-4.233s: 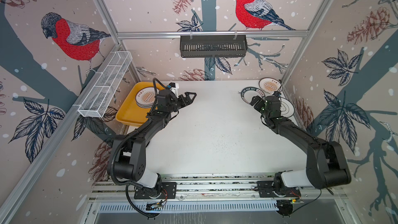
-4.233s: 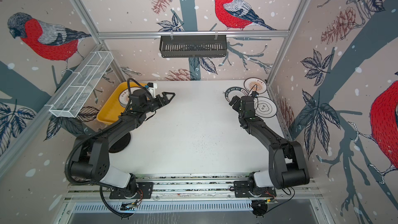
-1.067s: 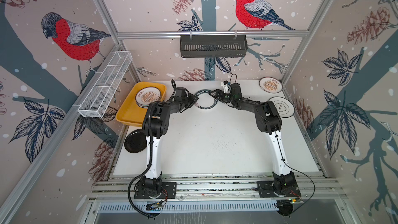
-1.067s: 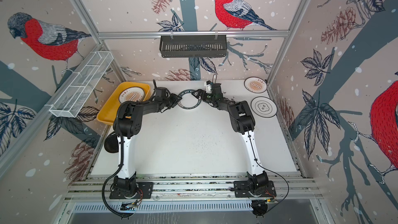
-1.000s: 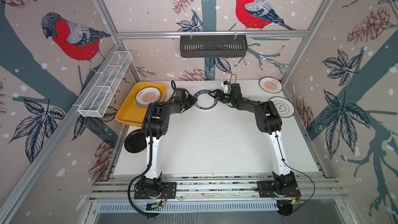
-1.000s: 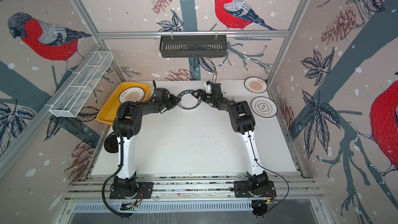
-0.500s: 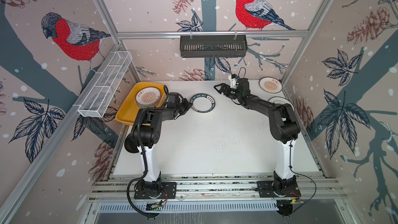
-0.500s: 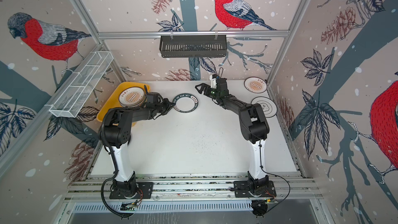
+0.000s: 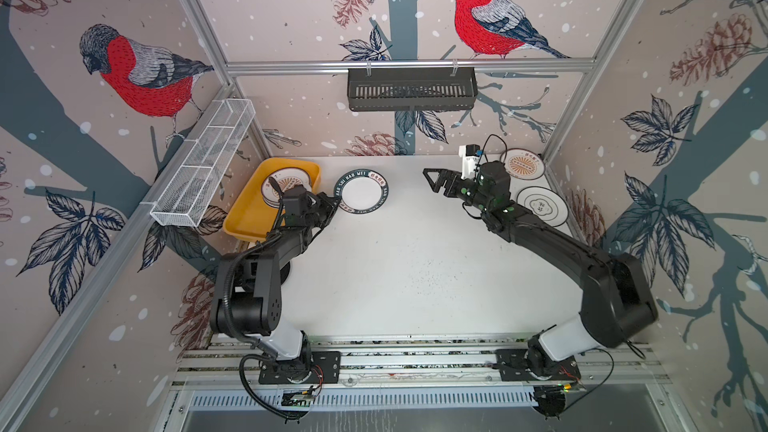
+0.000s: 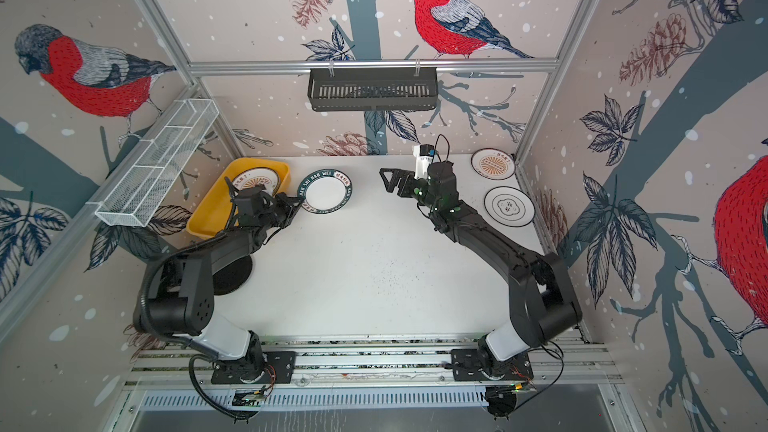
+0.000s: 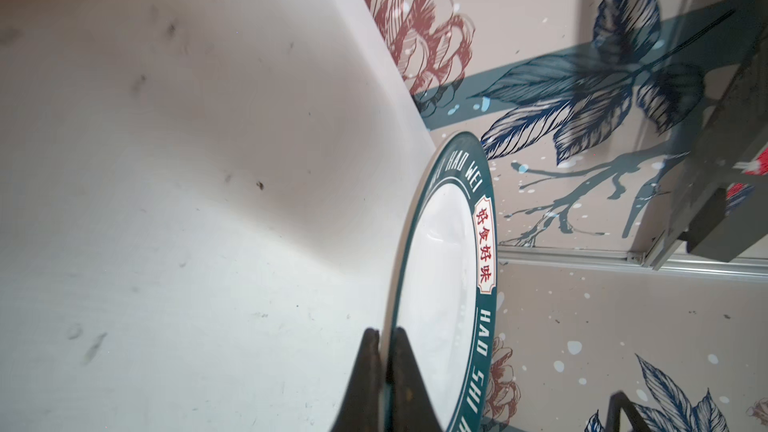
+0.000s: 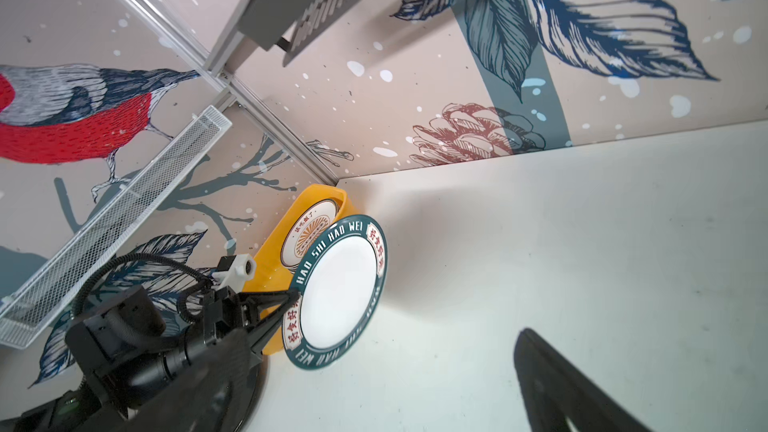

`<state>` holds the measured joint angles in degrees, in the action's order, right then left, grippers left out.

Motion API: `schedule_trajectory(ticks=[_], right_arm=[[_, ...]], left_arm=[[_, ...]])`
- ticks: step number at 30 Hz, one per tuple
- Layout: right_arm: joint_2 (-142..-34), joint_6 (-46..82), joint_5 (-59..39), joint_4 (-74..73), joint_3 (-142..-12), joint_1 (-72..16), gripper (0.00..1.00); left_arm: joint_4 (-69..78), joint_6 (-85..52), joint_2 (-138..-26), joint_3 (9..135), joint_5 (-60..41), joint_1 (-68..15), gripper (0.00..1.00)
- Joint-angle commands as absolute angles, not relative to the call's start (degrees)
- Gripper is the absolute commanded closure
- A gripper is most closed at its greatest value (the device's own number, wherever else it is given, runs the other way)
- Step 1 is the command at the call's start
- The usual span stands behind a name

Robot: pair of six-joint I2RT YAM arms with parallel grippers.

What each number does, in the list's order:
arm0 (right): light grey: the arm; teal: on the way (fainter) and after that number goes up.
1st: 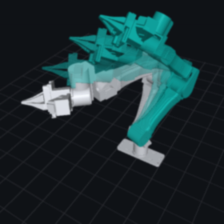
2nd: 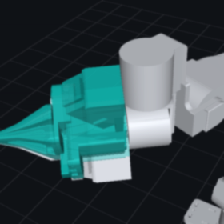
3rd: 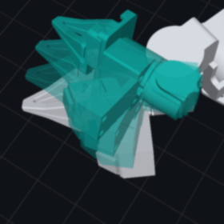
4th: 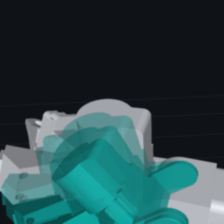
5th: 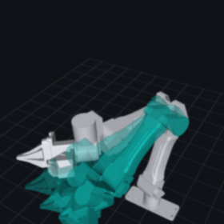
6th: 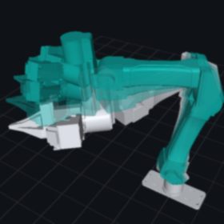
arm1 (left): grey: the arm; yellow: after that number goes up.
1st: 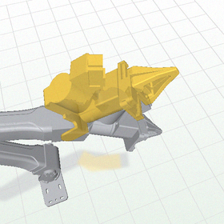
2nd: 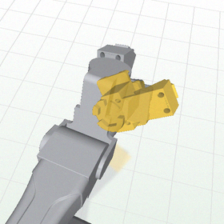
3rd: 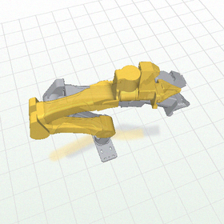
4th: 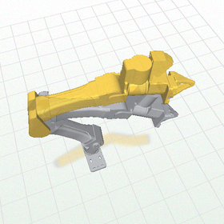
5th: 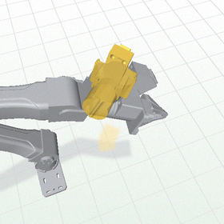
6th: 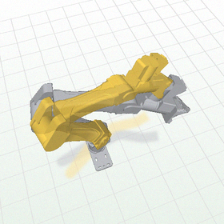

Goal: Place the plates into the plastic bin on the countertop
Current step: 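Carry the green-ring plate with the left gripper into the yellow bin while right gripper withdraws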

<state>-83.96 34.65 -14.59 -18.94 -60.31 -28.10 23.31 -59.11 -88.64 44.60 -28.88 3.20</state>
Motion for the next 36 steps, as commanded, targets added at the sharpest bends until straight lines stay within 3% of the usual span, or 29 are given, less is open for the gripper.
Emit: schedule_trajectory(ticks=[1, 6, 12, 20, 27, 36], right_arm=[[-77.82, 29.17, -1.44, -15.96, -57.39, -31.58, 0.00], [-69.98, 27.07, 8.71, -15.69, -53.67, -37.51, 0.01], [-68.95, 23.38, 14.76, -18.54, -52.96, -44.72, 0.01], [-77.13, 19.09, 11.95, -24.73, -55.77, -50.72, 0.01], [-85.54, 16.54, 0.24, -25.34, -62.60, -52.04, 0.01], [-87.35, 16.56, 0.81, -24.70, -64.25, -52.30, 0.01]], left_arm=[[23.65, -58.67, -84.51, 43.07, -28.49, 5.94, 1.00], [19.99, -56.96, -80.24, 41.85, -28.58, 11.43, 1.00], [18.89, -56.08, -78.05, 40.65, -29.52, 17.89, 1.00], [20.10, -55.29, -81.12, 41.72, -29.66, 24.36, 1.00], [23.69, -56.41, -88.94, 45.73, -30.09, 28.83, 1.00], [28.74, -60.12, -98.51, 51.40, -29.08, 30.98, 1.00]])
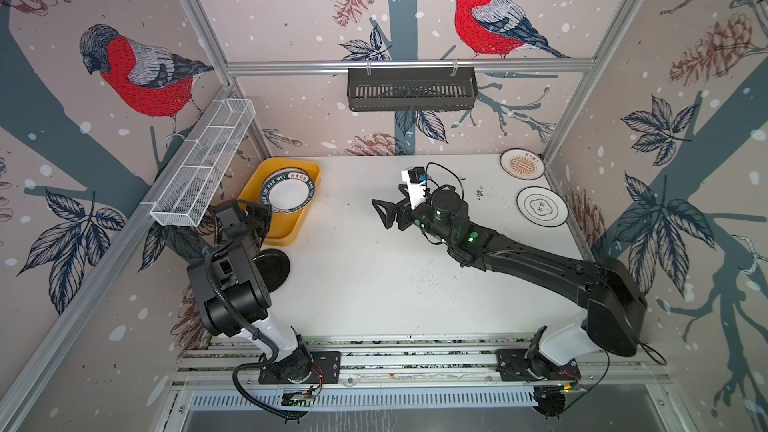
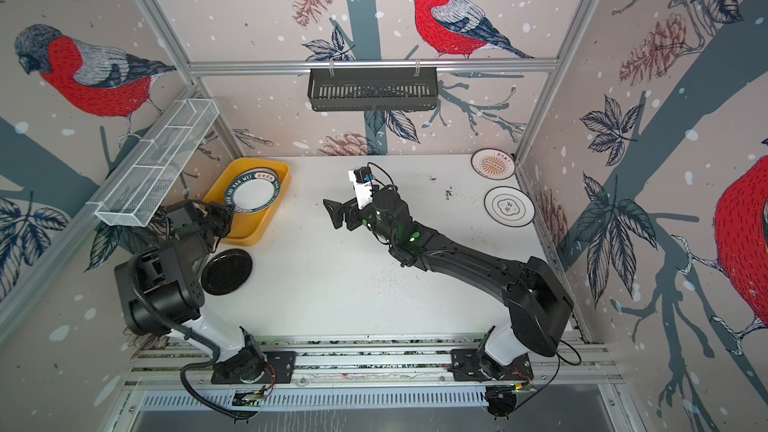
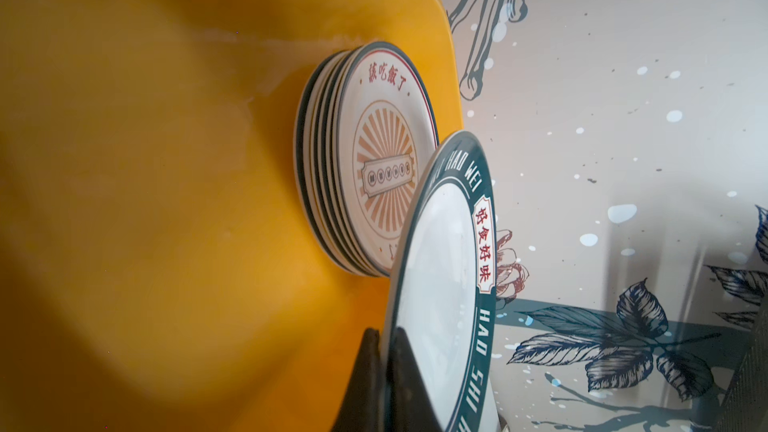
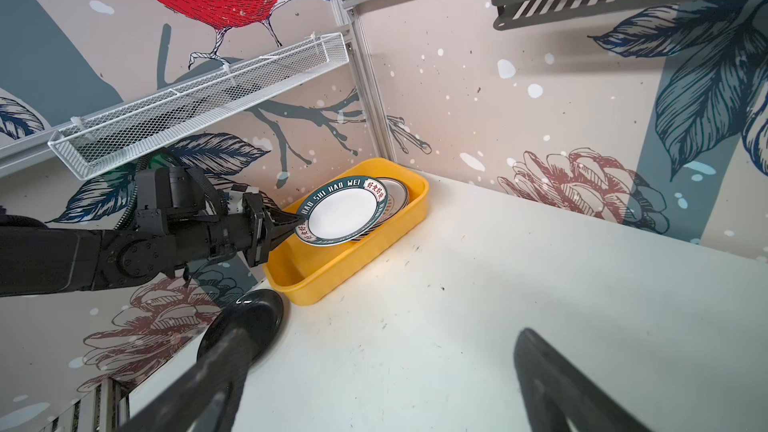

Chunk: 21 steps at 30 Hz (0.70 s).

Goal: Place the plates into the plastic bin on the countertop
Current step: 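Carry the green-ring plate with the left gripper into the yellow bin while right gripper withdraws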

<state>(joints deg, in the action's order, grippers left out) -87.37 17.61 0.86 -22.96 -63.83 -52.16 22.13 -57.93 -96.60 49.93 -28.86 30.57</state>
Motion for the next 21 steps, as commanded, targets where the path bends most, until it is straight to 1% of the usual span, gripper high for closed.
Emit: schedule_trajectory(ticks=[1, 11, 21], right_arm=[[-87.34, 16.64, 1.09, -24.66, -64.25, -52.25, 0.00], [-87.54, 17.09, 3.39, -24.52, -64.53, -52.23, 0.00], [-87.24, 17.73, 6.05, -23.39, -64.69, -52.29, 0.01]], left_arm=[[29.12, -60.52, -99.46, 52.06, -29.04, 31.02, 1.00], [30.51, -63.81, -110.11, 60.19, -26.89, 30.77, 1.00], [26.17, -60.91, -114.61, 66.28, -23.20, 27.74, 1.00]])
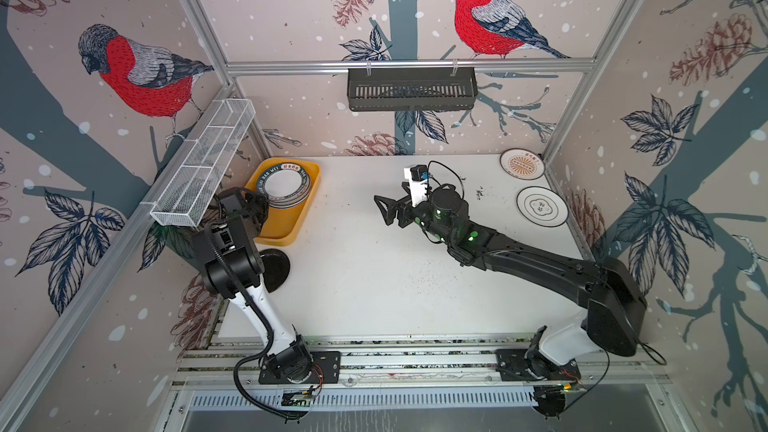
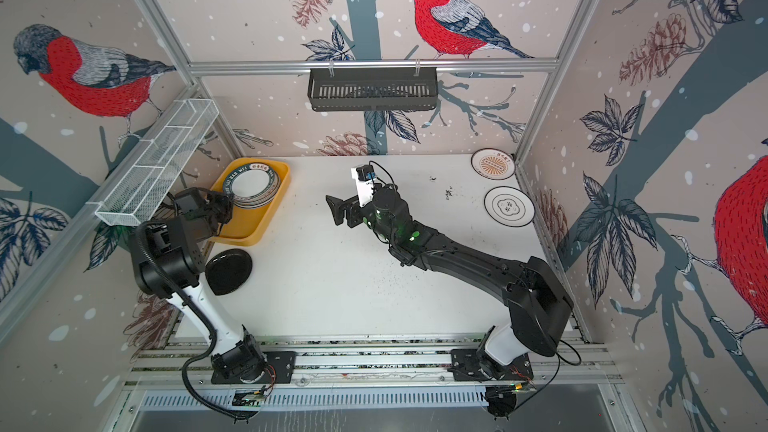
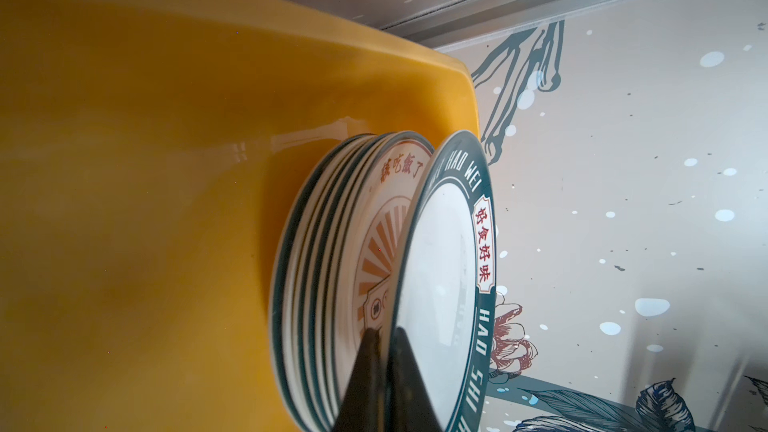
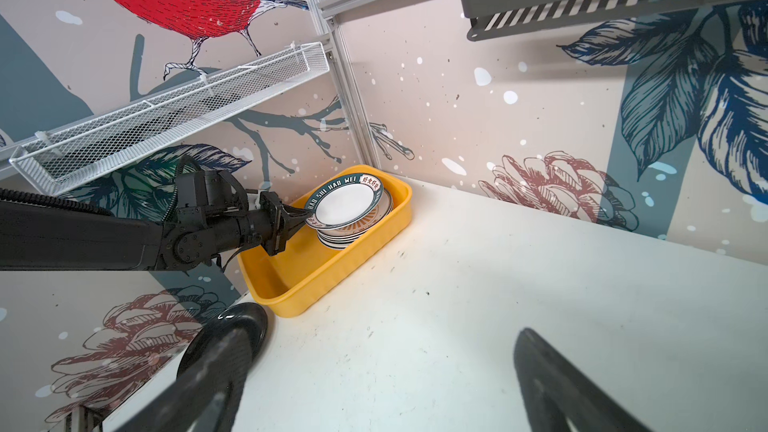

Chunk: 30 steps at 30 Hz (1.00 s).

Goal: Place the plates into the plastic bin on the countertop
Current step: 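Carry the green-ring plate with the left gripper into the yellow bin while right gripper withdraws, then lower the green-ring plate onto the stack and open the left gripper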

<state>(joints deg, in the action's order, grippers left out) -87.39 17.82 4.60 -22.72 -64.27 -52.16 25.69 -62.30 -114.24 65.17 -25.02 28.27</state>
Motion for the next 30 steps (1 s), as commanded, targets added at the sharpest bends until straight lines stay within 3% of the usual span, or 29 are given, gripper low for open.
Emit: schedule_trajectory(ticks=[1, 15, 26, 30], right_arm=[[-87.13, 17.74, 6.25, -23.29, -64.69, -52.29, 0.00], [-86.22, 18.18, 8.22, -22.06, -63.90, -52.14, 0.01], [-85.76, 18.45, 7.96, -22.37, -63.29, -52.12, 0.01], [-85.21, 18.52, 7.82, -22.56, -62.78, -52.19, 0.00]], left_arm=[[26.15, -60.91, -114.82, 66.41, -22.65, 27.49, 1.00], [24.42, -60.87, -115.95, 67.62, -17.29, 25.95, 1.00], [20.15, -57.68, -114.82, 68.96, -16.47, 24.90, 0.76], [18.85, -56.80, -113.88, 68.73, -15.72, 24.96, 0.62]])
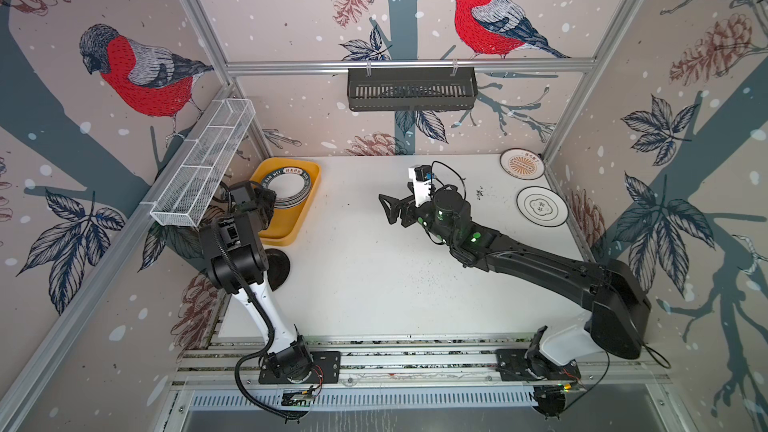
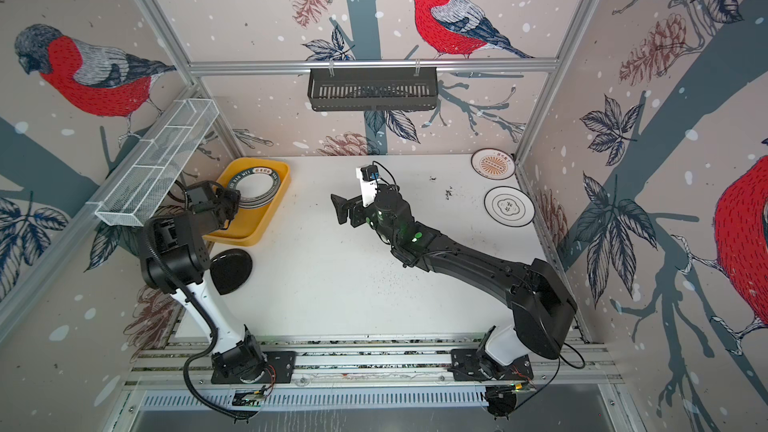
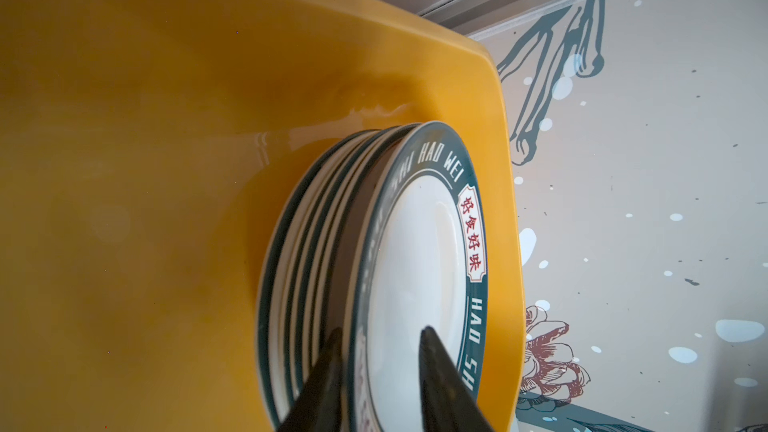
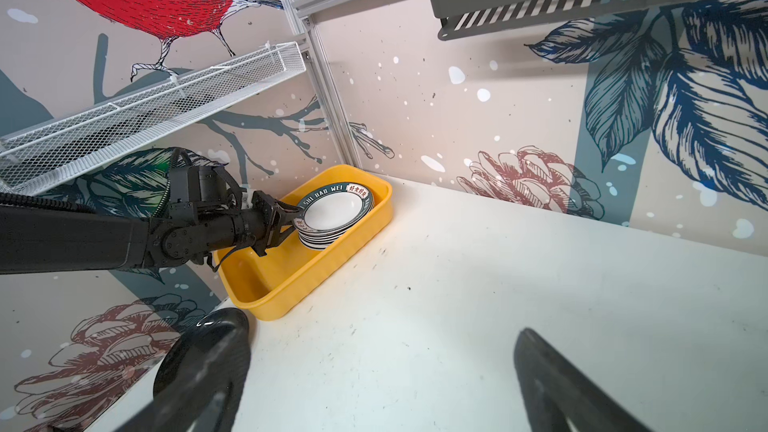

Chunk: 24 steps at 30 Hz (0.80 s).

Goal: Place the plates into the plastic bin on the countertop
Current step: 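Lower the green-ring plate onto the stack and open the left gripper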

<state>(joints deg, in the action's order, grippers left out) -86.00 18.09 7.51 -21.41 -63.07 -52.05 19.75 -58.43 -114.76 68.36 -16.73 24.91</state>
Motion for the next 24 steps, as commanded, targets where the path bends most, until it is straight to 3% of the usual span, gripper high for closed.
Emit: schedule_trajectory(ticks=[1, 13, 19, 24], right_arm=[[-85.01, 18.54, 7.92, -22.82, -62.50, -52.15, 0.00], [-82.90, 19.42, 9.80, -23.68, -60.14, -51.86, 0.00], [-81.85, 21.23, 12.46, -23.01, -59.09, -51.13, 0.00], [-80.89, 24.28, 15.95, -19.58, -58.97, -48.89, 0.00]], left_arm=[[18.36, -56.46, -113.53, 68.68, -15.49, 24.90, 0.59], [9.81, -50.59, -107.56, 68.33, -9.08, 24.50, 0.19], [7.54, -47.66, -103.13, 65.81, -7.03, 24.24, 0.13], [9.86, -45.79, -98.07, 61.28, -11.48, 23.33, 0.07]])
